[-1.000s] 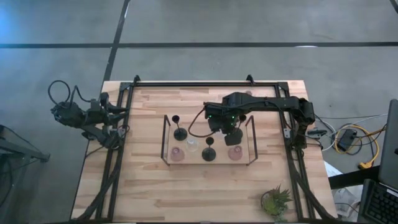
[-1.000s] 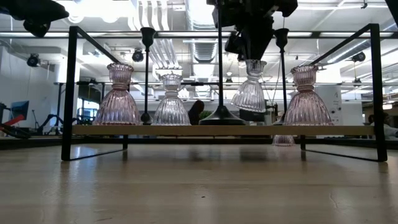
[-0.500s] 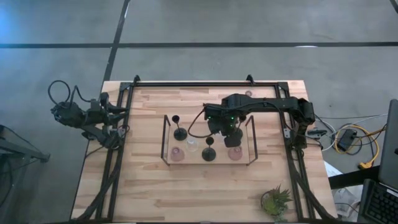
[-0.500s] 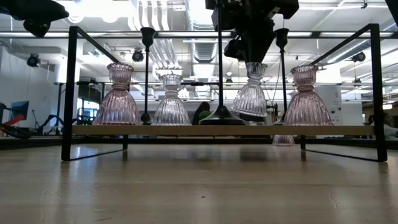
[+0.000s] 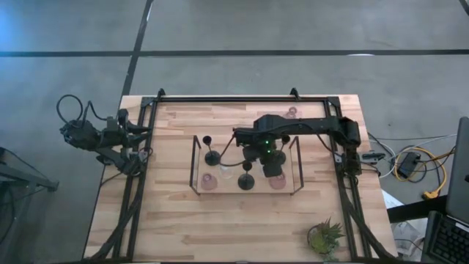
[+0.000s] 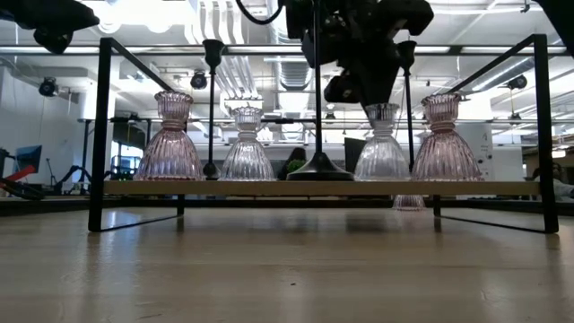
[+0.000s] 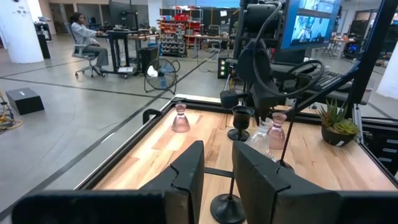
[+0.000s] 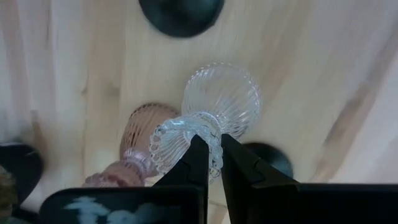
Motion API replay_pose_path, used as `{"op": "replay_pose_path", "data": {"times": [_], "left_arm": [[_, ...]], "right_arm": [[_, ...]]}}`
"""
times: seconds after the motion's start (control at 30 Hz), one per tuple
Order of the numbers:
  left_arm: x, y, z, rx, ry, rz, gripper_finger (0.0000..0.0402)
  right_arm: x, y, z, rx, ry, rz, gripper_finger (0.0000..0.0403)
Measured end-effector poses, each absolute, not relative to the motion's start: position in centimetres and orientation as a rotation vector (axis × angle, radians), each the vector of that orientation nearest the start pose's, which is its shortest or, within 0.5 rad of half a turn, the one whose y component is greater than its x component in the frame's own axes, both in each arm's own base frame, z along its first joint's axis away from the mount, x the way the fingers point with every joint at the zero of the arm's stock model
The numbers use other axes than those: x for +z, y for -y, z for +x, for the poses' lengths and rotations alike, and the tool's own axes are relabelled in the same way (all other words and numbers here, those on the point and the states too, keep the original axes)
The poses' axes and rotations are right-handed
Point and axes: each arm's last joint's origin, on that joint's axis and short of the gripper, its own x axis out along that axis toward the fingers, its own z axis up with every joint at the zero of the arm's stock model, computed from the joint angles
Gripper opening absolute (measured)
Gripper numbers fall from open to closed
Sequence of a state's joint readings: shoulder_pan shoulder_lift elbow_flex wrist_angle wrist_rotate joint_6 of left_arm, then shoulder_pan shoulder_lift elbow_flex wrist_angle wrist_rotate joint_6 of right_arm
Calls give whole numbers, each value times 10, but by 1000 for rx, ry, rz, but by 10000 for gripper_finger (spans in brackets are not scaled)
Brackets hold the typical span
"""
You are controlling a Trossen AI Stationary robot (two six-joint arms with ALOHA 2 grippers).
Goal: Pick & Place candle stick holders
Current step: Put the transparent glass candle holder on the shelf
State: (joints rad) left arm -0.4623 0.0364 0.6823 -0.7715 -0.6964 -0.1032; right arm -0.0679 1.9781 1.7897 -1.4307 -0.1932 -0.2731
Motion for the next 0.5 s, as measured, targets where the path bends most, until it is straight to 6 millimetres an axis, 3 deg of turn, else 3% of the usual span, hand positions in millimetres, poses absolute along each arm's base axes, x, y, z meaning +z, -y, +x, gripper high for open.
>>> {"op": "replay_pose_path", "data": {"times": [0.5], "left_arm": [[297,-14,13,239,-93,-34,89]], "right_arm": [[268,21,374,298,-1550,-14,13]]}}
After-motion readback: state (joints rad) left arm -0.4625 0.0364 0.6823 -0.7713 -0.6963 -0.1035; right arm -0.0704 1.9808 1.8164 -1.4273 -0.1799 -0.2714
